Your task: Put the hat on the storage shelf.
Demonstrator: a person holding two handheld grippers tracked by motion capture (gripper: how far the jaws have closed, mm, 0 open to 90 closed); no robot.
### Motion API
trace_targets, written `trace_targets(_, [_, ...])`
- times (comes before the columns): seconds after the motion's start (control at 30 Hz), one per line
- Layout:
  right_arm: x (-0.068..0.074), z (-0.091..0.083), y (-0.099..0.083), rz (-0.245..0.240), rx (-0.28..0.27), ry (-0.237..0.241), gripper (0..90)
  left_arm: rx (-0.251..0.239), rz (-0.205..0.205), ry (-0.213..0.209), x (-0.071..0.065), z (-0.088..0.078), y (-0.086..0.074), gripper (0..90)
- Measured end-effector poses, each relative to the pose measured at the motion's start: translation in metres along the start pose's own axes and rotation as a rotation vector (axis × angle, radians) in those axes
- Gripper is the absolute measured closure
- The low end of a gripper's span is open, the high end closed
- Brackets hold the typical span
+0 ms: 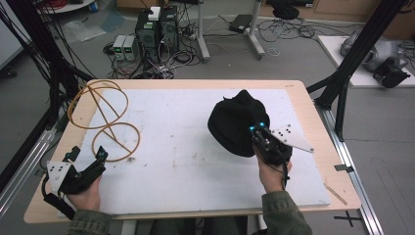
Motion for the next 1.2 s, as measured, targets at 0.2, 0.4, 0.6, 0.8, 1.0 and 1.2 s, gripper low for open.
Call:
trace_targets(0.2, [0.004,0.001,0.028,0.033,-0.061,0.023,86.7,-0.001,-0.014,-0.011,-0.001,-0.004,0.000,17.7])
trace_targets(0.4, [0.009,0.004,0.048,0.067,-0.137,0.013,86.7,-0.003,-0.016,-0.025,-0.003,-0.006,0.002,17.7])
trace_targets(0.6, [0.013,0.007,0.069,0.160,-0.241,0.043,86.7,-0.014,-0.032,-0.012,0.003,-0.005,0.004,17.7])
trace_targets(0.8, [0.025,0.019,0.086,0.146,-0.266,0.059,86.7,-0.012,-0.043,-0.007,0.004,-0.002,0.003,17.7])
trace_targets(1.0, [0.048,0.038,0.106,0.137,-0.289,0.105,86.7,-0.007,-0.044,-0.022,0.000,0.000,0.000,17.7])
trace_targets(1.2, [0.086,0.065,0.126,0.116,-0.305,0.169,86.7,-0.007,-0.048,-0.015,0.002,0.000,0.000,17.7])
Point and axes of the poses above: each handheld gripper's, and its own axes: z roughly forward along the jaws, y roughly out of its top, x roughly to its left, the point moved 8 cm from there along z, roughly forward along the jaws, and after that the axes turned 9 degrees about -z, right-handed, at the moved point
